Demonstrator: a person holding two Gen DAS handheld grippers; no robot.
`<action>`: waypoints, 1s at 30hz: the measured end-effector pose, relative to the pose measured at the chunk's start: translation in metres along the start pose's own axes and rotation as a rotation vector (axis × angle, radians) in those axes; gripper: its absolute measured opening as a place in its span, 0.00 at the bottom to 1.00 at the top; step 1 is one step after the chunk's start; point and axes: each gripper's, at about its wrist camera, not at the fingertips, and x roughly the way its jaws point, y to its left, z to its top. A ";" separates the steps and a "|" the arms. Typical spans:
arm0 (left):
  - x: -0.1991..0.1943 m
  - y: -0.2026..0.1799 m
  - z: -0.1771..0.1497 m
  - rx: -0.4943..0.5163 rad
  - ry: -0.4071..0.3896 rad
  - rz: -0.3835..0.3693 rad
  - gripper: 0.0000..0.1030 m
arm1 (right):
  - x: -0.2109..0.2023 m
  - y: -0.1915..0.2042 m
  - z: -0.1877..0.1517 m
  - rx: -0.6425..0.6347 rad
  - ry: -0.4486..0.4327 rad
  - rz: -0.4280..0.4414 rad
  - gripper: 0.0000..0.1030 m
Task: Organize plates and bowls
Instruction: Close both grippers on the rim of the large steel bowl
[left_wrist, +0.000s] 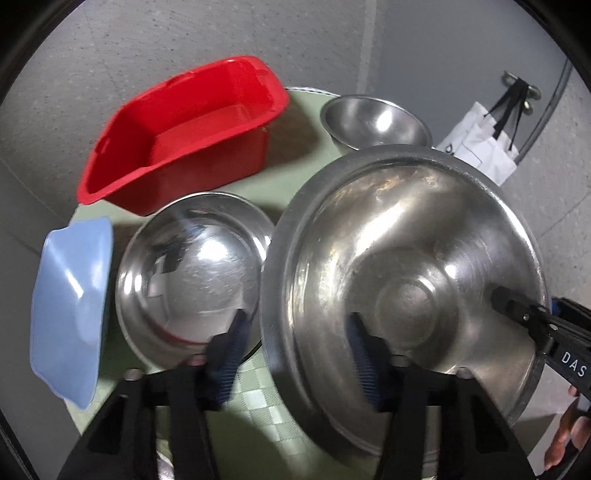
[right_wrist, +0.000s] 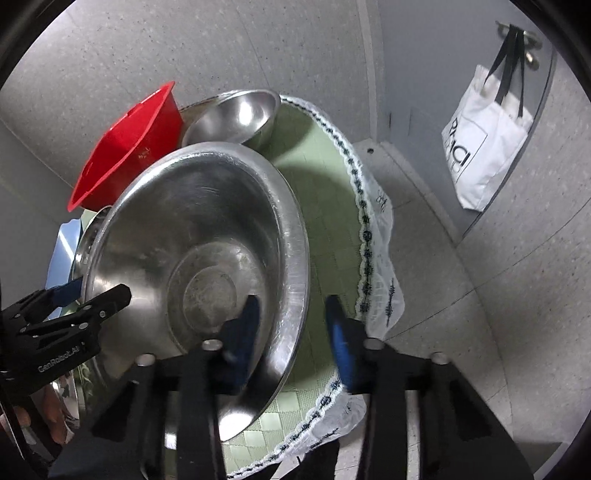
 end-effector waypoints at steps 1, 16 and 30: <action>0.003 0.002 0.001 0.003 0.004 -0.002 0.38 | 0.002 -0.002 0.001 0.011 0.008 0.039 0.22; -0.010 0.026 0.018 -0.031 -0.091 -0.081 0.15 | -0.008 -0.006 0.017 0.053 -0.010 0.160 0.12; -0.059 0.153 0.077 -0.187 -0.274 -0.067 0.15 | -0.037 0.118 0.145 -0.144 -0.144 0.192 0.13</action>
